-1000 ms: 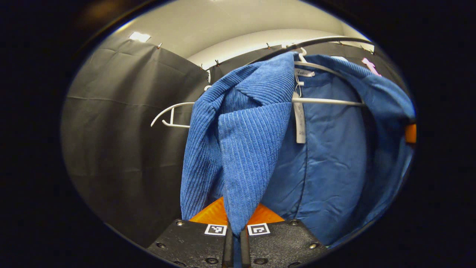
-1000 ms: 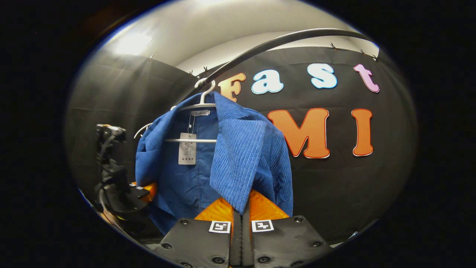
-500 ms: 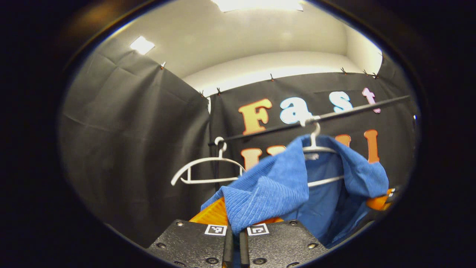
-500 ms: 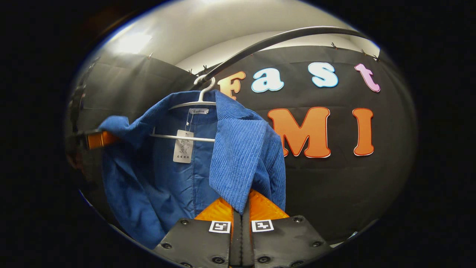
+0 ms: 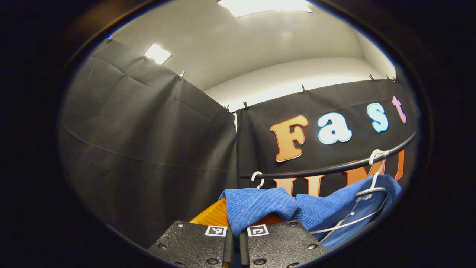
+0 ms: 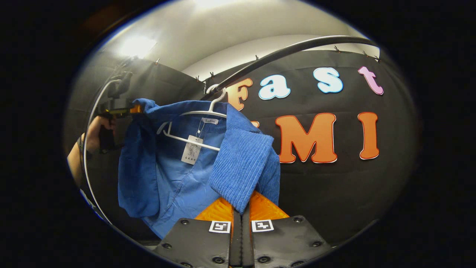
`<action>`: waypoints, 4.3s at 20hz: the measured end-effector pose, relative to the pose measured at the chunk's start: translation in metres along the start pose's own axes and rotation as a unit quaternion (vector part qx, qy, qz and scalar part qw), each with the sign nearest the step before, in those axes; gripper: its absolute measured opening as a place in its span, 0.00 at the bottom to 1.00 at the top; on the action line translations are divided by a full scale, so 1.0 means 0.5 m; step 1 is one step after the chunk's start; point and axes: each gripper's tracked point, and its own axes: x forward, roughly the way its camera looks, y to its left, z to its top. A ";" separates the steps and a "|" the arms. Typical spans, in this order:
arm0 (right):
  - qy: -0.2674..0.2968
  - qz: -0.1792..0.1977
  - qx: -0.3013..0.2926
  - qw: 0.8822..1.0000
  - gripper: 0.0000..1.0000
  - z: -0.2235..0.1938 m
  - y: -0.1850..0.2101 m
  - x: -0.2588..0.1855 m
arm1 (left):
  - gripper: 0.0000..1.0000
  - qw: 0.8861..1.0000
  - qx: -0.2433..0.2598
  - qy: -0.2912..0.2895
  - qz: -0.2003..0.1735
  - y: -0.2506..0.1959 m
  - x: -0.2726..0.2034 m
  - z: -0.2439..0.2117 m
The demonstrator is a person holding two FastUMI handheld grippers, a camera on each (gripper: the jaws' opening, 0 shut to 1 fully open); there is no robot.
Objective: Grasp the clothes on the hanger with both hands and then place them into the laundry hamper below.
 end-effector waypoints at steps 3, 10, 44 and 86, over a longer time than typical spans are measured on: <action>-0.010 0.001 0.001 1.000 0.07 0.008 0.005 -0.010 | 0.05 0.999 -0.017 0.031 -0.022 -0.027 0.059 -0.065; -0.041 -0.007 -0.035 0.999 0.07 0.053 0.001 -0.034 | 0.08 0.965 -0.157 0.190 -0.091 -0.102 0.082 -0.333; -0.006 -0.247 -0.103 0.964 0.07 0.049 -0.409 0.125 | 0.07 0.934 -0.053 0.318 -0.155 -0.164 -0.436 -0.629; 0.415 -0.058 0.110 0.901 0.08 -0.715 -0.066 -0.066 | 0.10 0.777 -0.084 0.533 -0.324 -0.599 -0.706 -0.920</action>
